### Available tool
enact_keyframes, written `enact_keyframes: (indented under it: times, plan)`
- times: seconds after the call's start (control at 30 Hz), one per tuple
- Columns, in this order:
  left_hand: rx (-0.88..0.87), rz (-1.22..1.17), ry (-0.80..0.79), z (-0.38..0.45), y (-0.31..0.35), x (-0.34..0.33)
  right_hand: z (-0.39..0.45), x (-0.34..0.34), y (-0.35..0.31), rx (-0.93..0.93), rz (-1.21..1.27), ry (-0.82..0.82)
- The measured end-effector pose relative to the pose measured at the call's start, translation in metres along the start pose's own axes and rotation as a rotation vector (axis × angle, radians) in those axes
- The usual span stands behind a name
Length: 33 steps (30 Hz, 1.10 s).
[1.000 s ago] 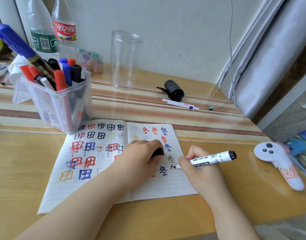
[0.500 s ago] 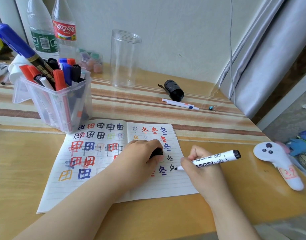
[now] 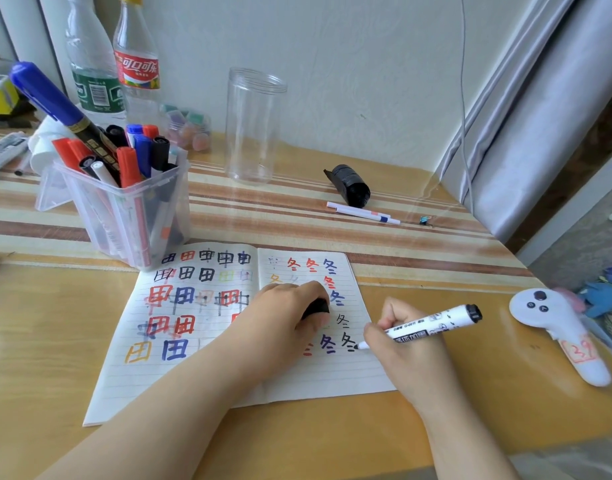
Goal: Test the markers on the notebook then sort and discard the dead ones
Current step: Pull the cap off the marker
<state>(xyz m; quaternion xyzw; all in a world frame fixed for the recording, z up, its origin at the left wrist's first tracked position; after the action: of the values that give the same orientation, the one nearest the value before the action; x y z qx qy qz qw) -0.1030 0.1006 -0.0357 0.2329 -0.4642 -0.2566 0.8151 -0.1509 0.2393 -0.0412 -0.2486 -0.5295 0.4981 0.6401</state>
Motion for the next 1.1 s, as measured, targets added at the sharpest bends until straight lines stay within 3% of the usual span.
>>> enact_keyframes:
  times: [0.2,0.47,0.73,0.97,1.1]
  plan:
    - [0.068,-0.295,0.004,0.002,0.015,0.024,0.006,0.029,-0.030,0.068,0.175,0.144]
    - [0.168,-0.542,-0.055,-0.002,0.025,0.042,0.021,0.011,-0.100,0.167,0.316,-0.047]
    - [0.122,-0.486,-0.042,-0.019,0.024,0.069,0.004,-0.031,-0.107,0.104,0.341,-0.242]
    - [0.059,-0.362,0.115,-0.034,0.021,0.097,-0.005,-0.066,-0.107,0.008,0.534,-0.264]
    - [0.112,-0.377,0.181,-0.042,0.005,0.114,-0.009,-0.096,-0.116,-0.022,0.579,-0.342]
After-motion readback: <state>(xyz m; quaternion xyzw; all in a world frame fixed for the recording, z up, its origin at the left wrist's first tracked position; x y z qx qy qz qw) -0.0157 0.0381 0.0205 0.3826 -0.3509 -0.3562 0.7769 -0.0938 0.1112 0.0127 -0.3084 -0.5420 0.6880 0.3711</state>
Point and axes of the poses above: each hand's wrist, its own z-axis towards the middle knuckle, its own x-axis out of the back of the hand, y = z × x, the point moved 10 cm from there along z, towards the middle knuckle, and after that the axes turned 10 degrees about y, right-handed, at the moved point
